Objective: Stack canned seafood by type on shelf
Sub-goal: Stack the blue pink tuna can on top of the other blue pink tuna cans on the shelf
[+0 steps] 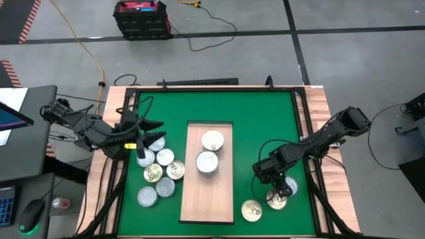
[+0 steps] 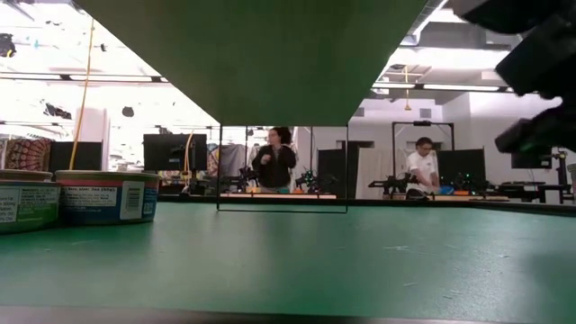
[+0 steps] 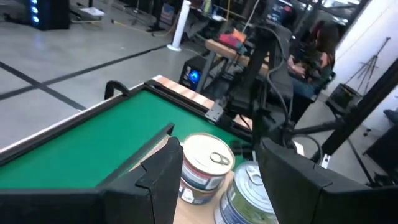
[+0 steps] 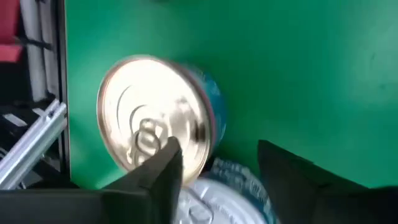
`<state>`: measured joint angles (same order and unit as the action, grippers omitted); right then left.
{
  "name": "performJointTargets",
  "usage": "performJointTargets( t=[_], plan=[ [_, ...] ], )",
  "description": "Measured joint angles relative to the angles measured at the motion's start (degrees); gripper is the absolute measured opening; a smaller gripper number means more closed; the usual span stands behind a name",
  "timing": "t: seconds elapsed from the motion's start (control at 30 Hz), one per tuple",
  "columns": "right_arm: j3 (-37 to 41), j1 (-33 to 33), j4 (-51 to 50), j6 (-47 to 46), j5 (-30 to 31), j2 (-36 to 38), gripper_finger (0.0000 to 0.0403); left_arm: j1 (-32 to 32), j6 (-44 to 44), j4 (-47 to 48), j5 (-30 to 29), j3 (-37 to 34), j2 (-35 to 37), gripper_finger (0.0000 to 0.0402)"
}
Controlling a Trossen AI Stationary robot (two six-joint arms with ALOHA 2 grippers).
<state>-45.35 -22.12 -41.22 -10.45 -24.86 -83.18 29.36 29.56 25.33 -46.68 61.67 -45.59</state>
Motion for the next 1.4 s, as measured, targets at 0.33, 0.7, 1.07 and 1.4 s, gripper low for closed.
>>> performJointTargets(
  t=[0.33, 0.7, 1.07, 1.4],
  plan=[
    [2.39, 2.65, 1.03, 4.43, -2.94, 0.0, 0.0058, 0.0, -1.27, 0.04, -1.92, 0.0, 0.4, 0.0199],
    [2.45, 17.5, -2.13, 11.1, -0.6, -0.04, 0.0026, 0.0, -1.92, 0.06, -2.86, 0.0, 0.4, 0.0199],
    [2.37, 37.75, -6.19, 22.25, -1.11, 0.68, 0.0026, 0.0, -1.64, 0.05, -2.86, 0.0, 0.4, 0.0199],
    [2.37, 45.78, -8.62, 29.42, -2.45, 0.44, 0.001, 0.0, -1.54, 0.06, -3.62, 0.0, 0.4, 0.0199]
  ],
)
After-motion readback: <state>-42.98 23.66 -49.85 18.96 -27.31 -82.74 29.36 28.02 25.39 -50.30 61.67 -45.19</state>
